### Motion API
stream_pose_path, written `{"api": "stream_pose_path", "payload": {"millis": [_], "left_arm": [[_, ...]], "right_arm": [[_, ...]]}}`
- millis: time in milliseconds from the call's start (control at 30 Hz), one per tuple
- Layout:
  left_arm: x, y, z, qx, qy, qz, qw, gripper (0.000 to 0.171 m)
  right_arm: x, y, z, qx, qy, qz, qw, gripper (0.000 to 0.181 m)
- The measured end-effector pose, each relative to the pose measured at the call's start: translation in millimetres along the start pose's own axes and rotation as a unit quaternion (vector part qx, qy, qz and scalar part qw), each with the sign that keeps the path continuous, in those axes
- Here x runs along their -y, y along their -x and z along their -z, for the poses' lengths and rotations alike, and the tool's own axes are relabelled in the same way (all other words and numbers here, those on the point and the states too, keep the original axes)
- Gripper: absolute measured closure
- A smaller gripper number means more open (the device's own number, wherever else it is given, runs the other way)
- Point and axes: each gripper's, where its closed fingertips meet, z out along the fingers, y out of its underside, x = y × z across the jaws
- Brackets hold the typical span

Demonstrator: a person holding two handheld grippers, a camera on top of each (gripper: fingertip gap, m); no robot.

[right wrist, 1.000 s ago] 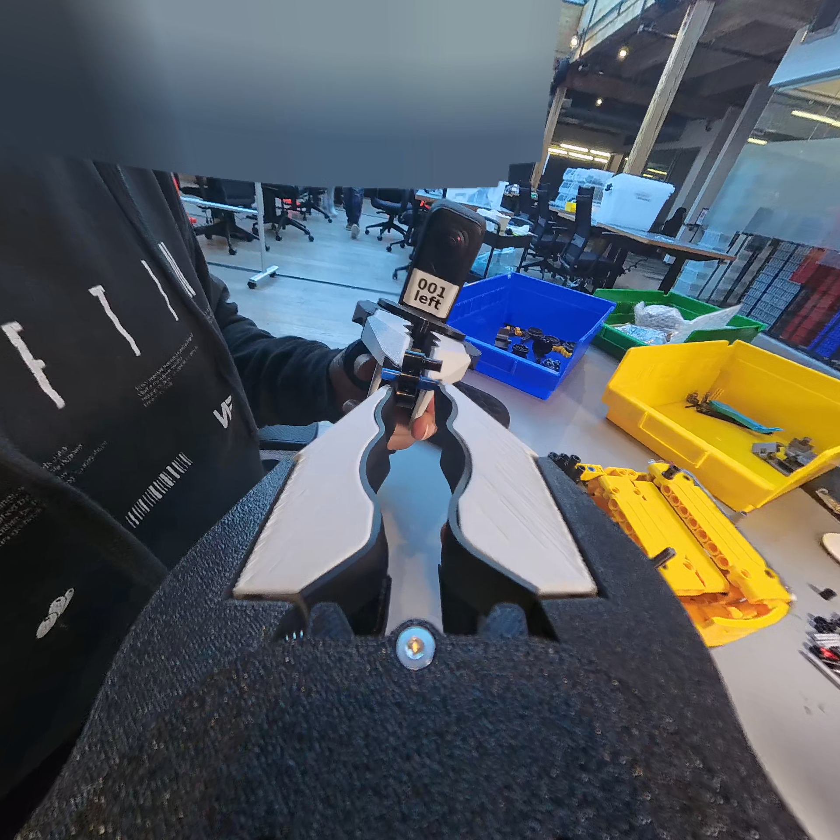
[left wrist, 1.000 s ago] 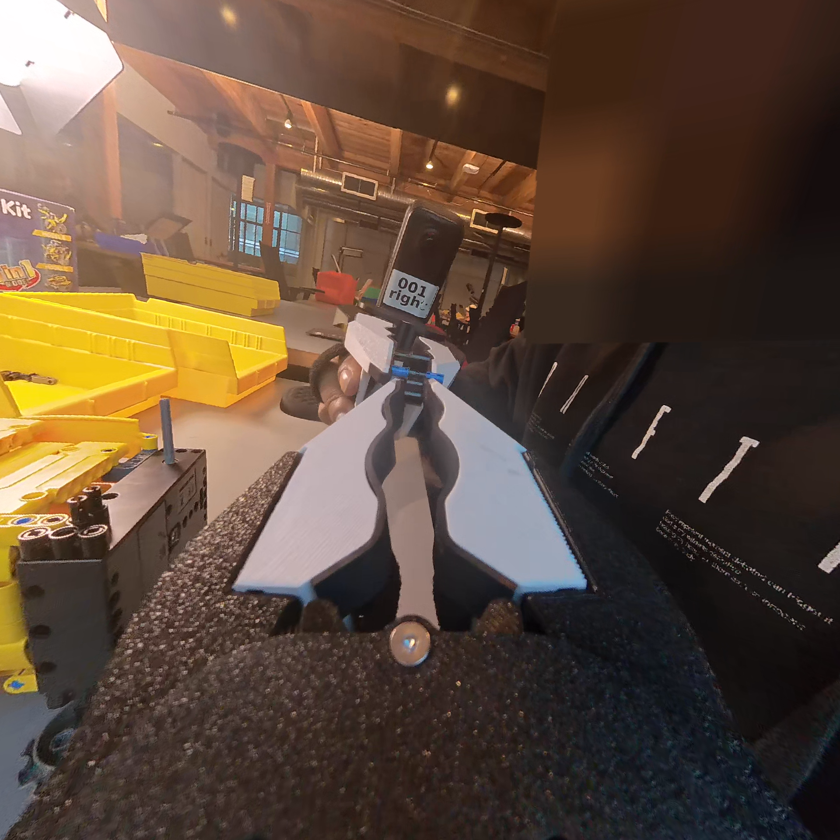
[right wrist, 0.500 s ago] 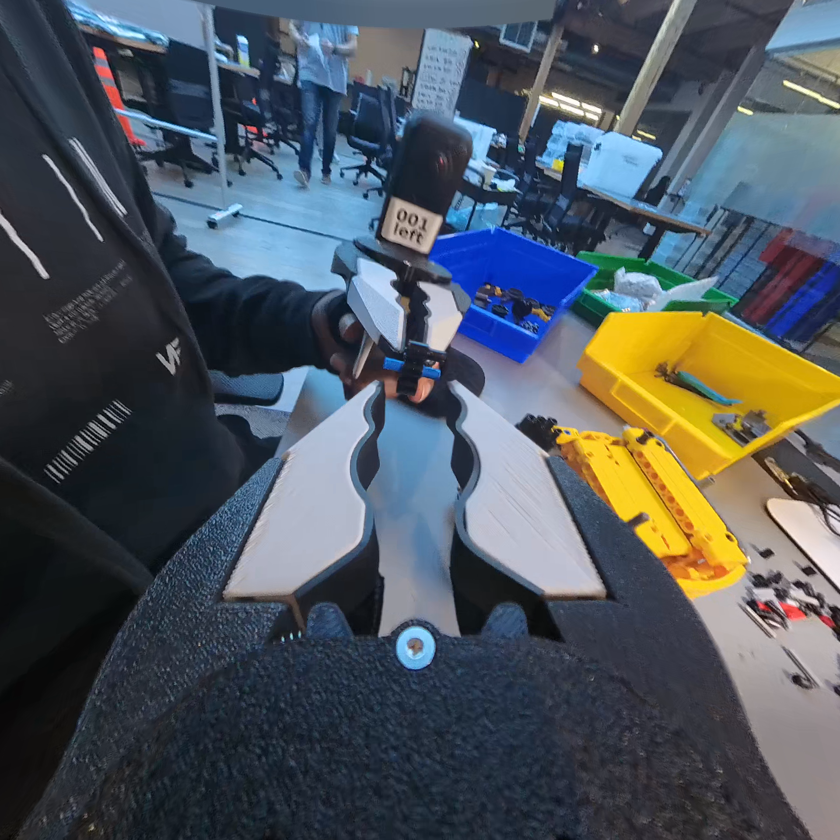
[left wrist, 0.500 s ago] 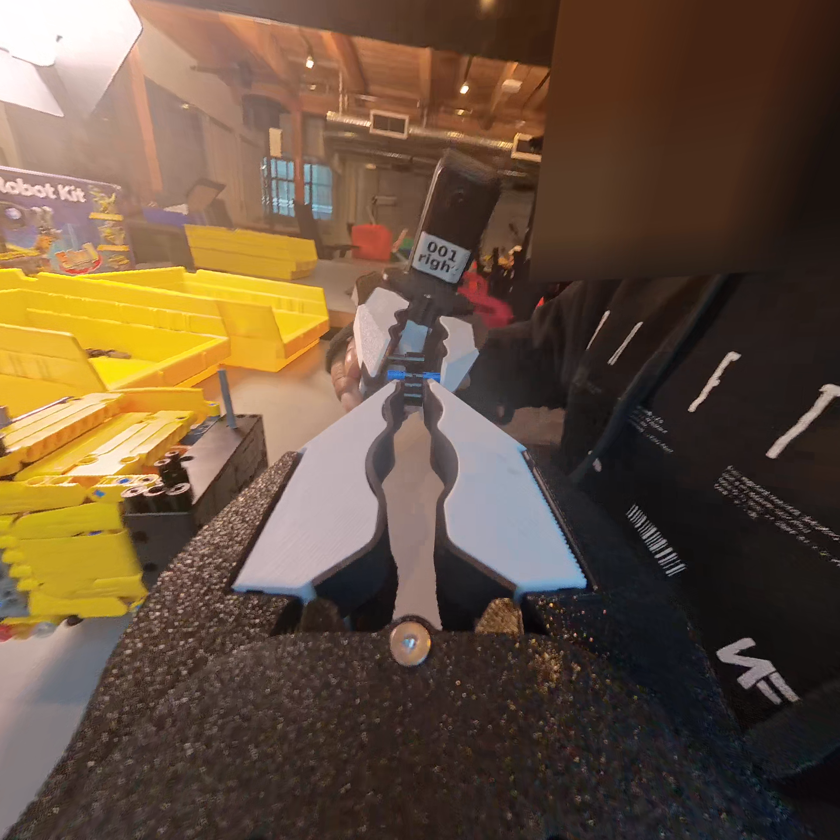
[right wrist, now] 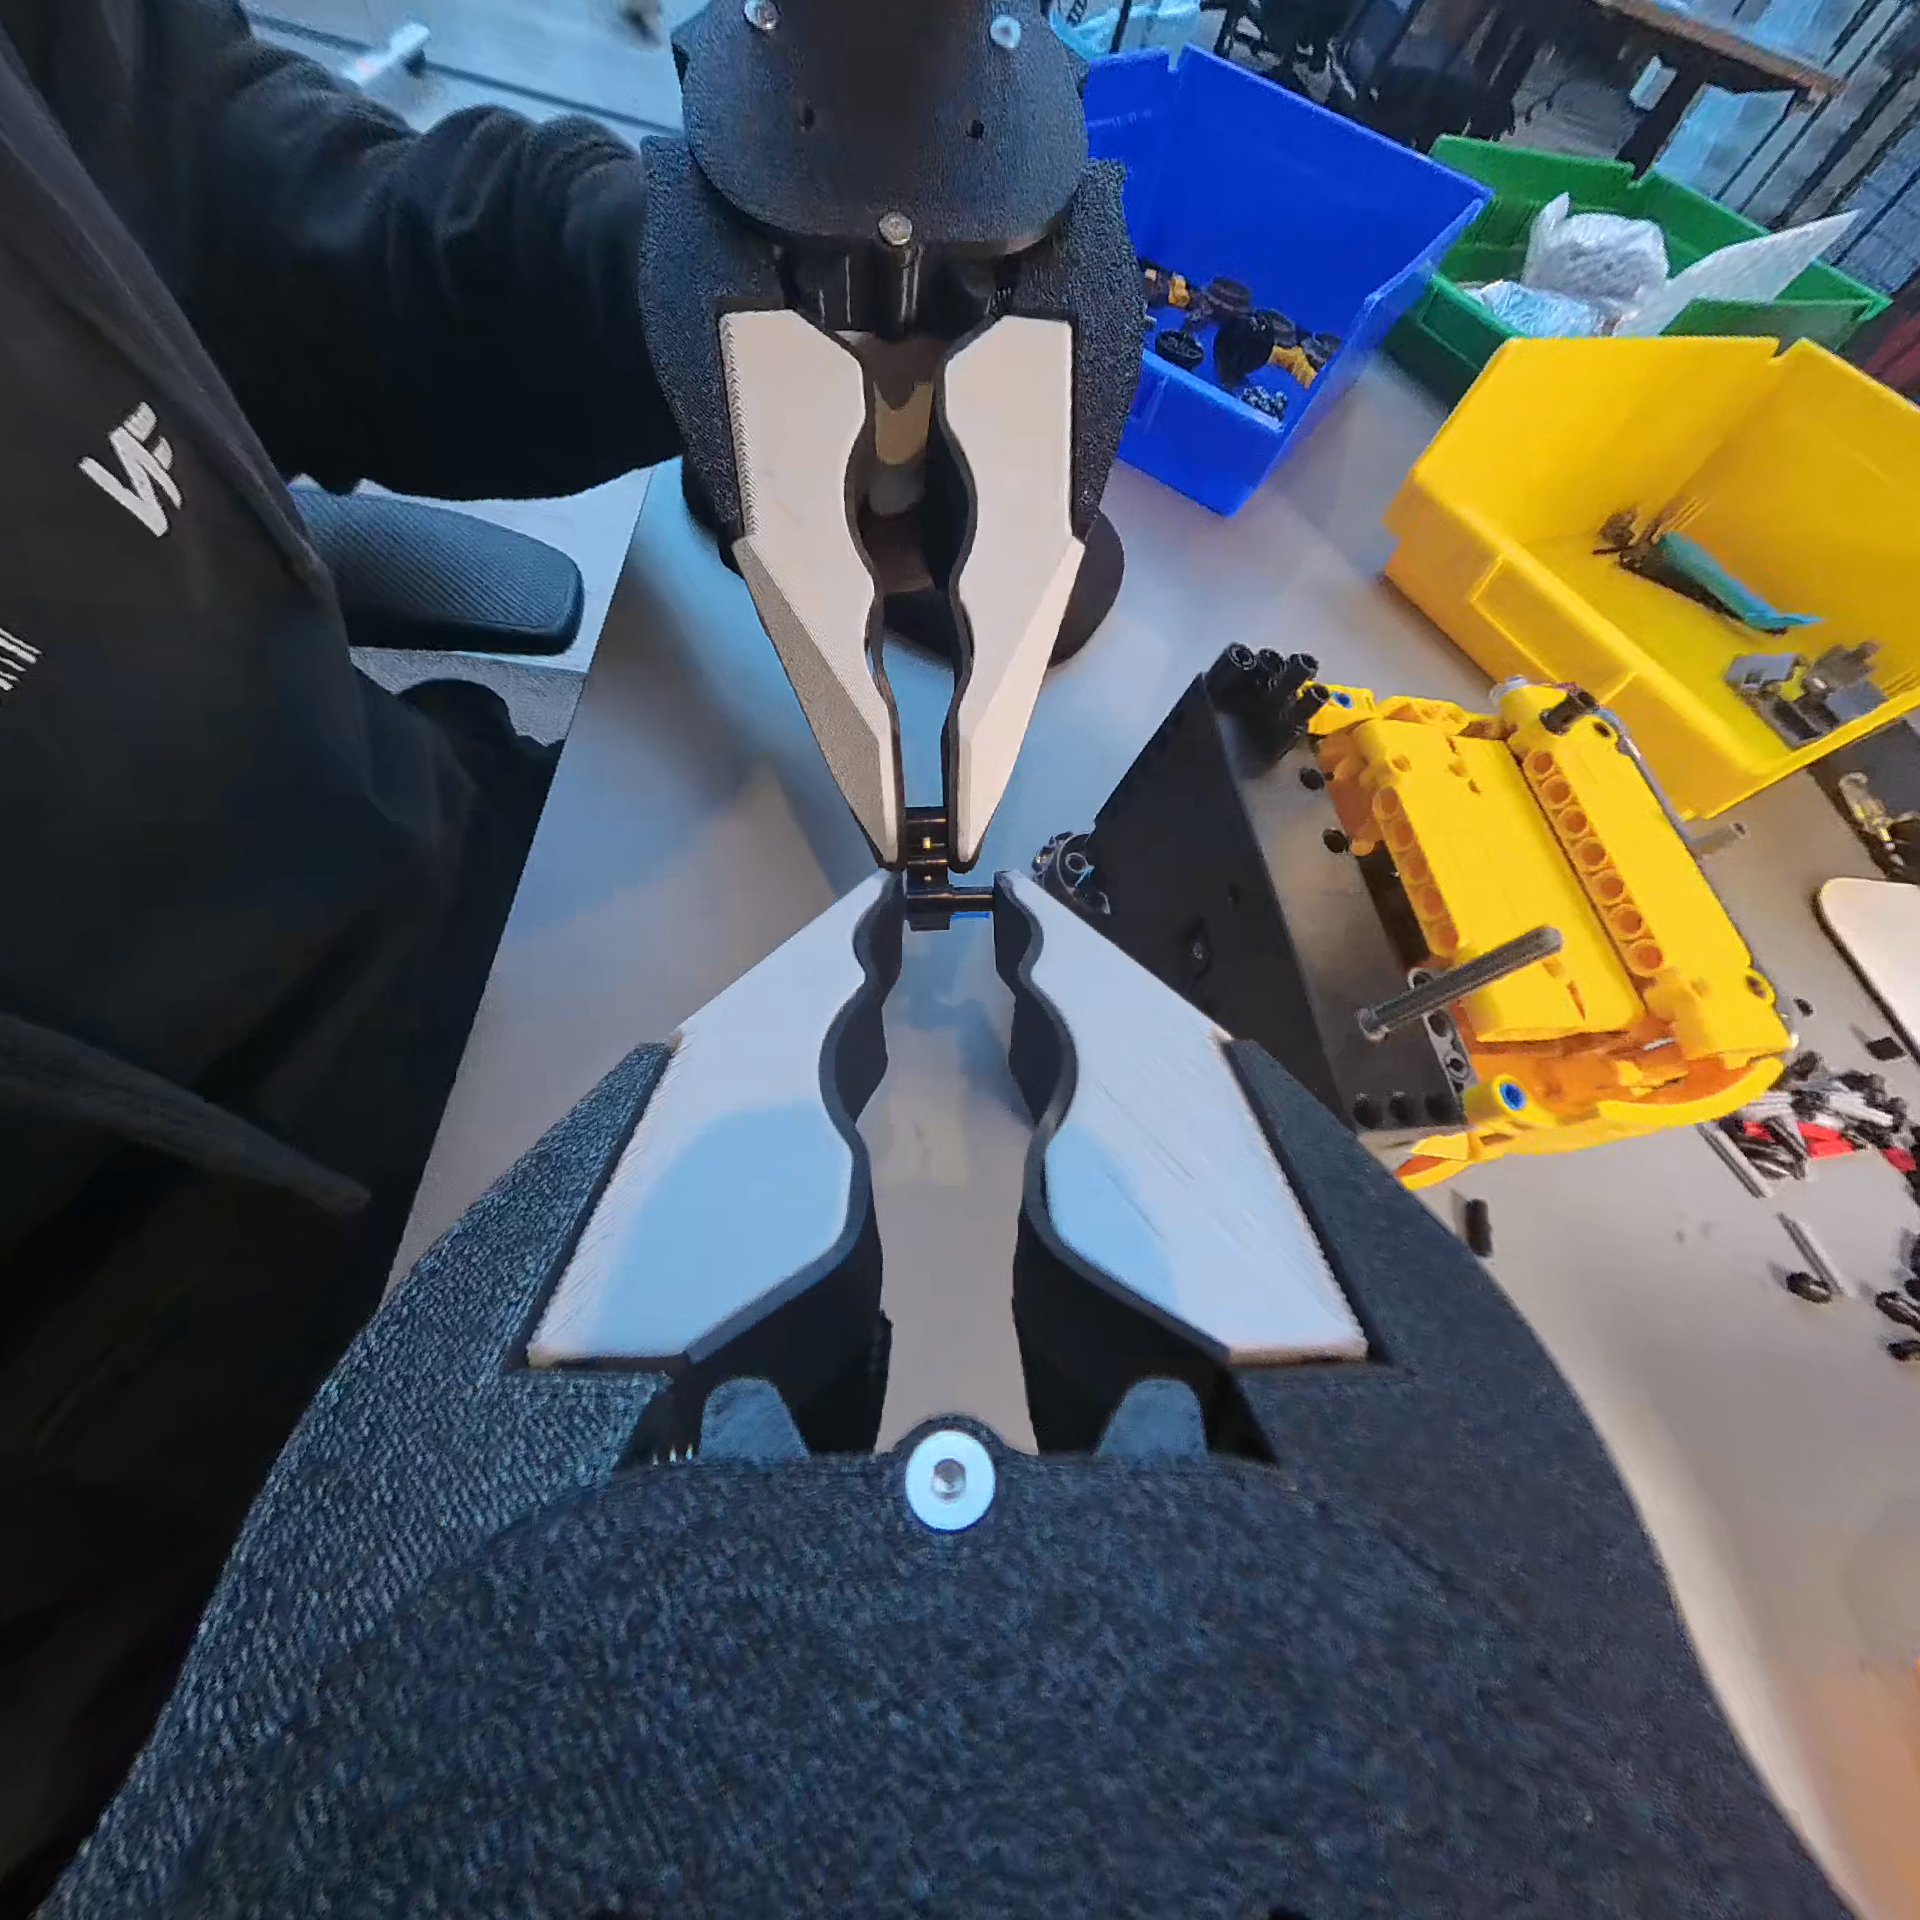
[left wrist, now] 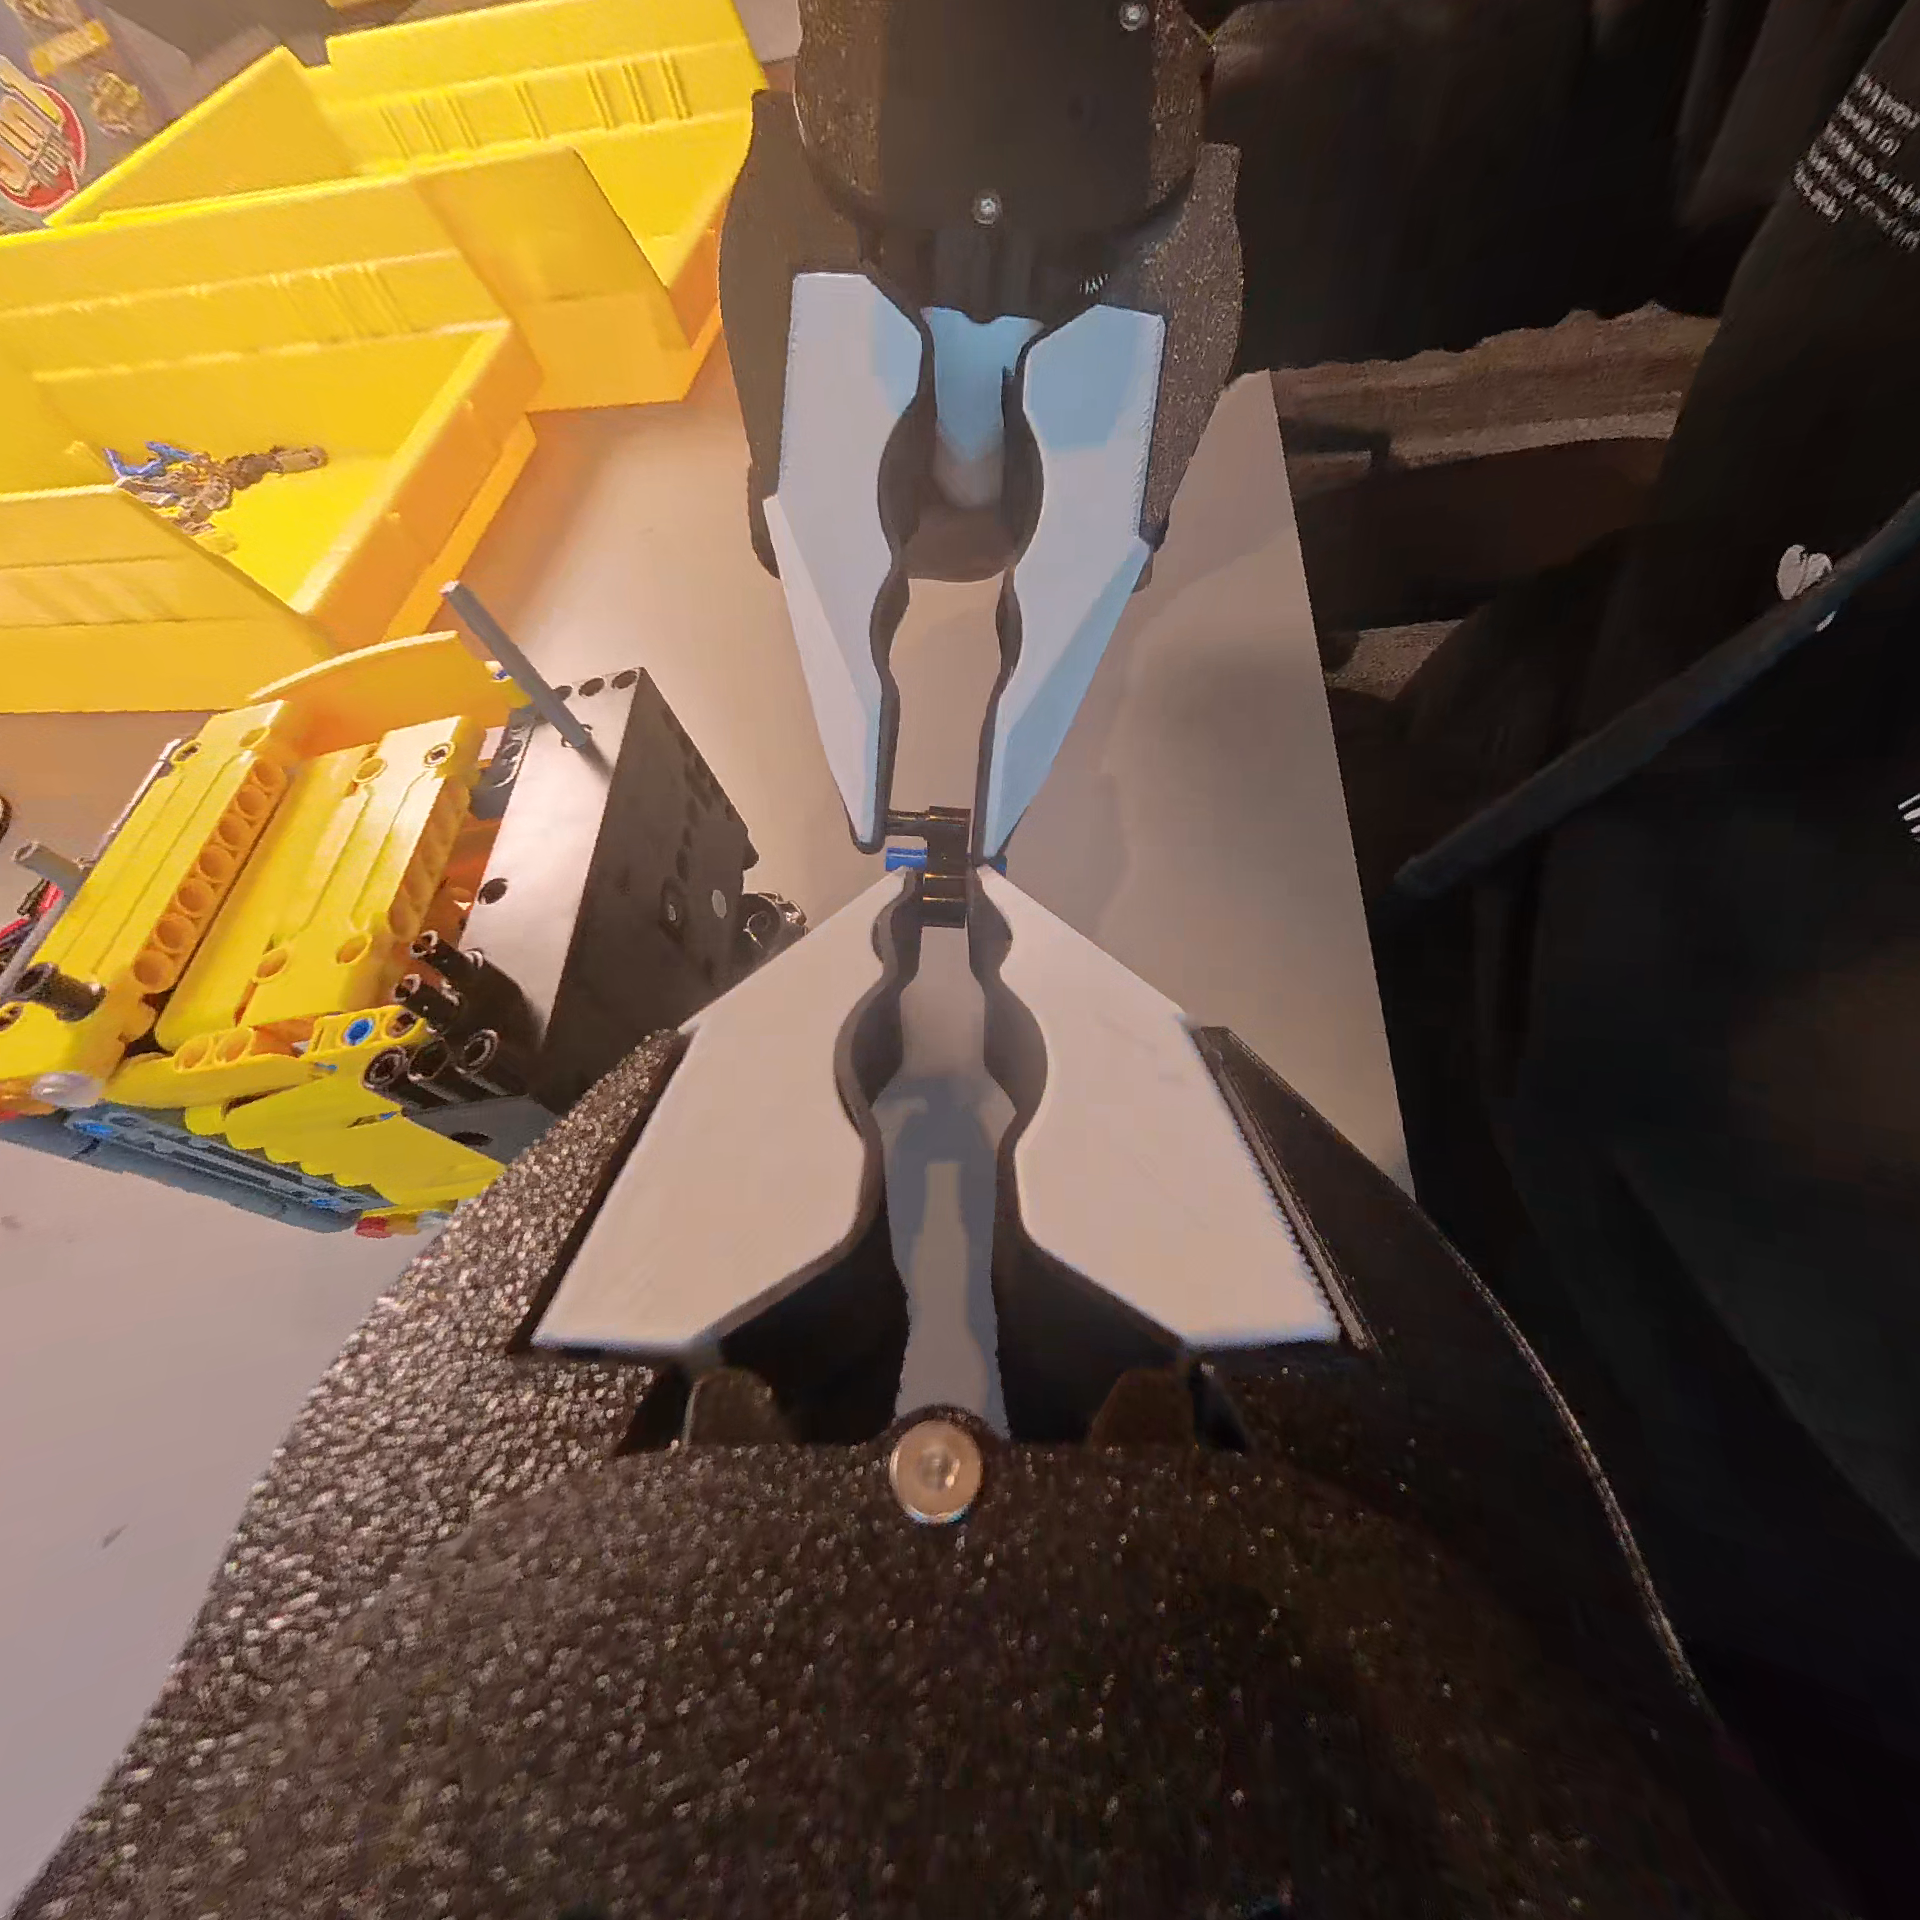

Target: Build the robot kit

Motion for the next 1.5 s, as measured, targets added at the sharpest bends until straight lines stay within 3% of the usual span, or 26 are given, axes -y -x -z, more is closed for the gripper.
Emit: {"api": "stream_pose_path", "payload": {"millis": [200,500,667,867,1000,1167,1300,1500], "left_arm": [[2.6,-0.1,-3.3,0.001,-0.007,0.0,1.0,0.166],[14.4,4.0,2.3,-0.001,-0.102,0.077,0.992,0.162],[19.3,5.3,3.8,-0.004,-0.122,0.088,0.989,0.165],[18.2,18.1,3.3,0.009,-0.144,0.15,0.978,0.166],[16.9,27.9,6.2,0.02,-0.176,0.206,0.962,0.166],[28.4,34.6,12.5,-0.007,-0.249,0.293,0.923,0.166],[37.4,37.2,14.3,-0.042,-0.298,0.344,0.89,0.166],[36.9,38.1,9.3,-0.056,-0.305,0.373,0.874,0.166]], "right_arm": [[-2.7,-0.4,3.5,0.007,-0.027,-0.024,0.999,0.165],[6.7,-3.6,11.8,0.01,-0.104,-0.077,0.992,0.165],[10.9,-6.4,13.5,0.01,-0.119,-0.083,0.989,0.165],[10.0,-20.7,15.8,-0.047,-0.121,-0.06,0.99,0.164],[10.8,-18.7,18.5,-0.074,-0.126,-0.014,0.989,0.159],[17.2,-21.3,18.0,-0.135,-0.118,0.069,0.981,0.145],[21.9,-30.0,15.9,-0.194,-0.094,0.146,0.965,0.145],[19.9,-38.2,17.5,-0.209,-0.087,0.157,0.961,0.156]]}}
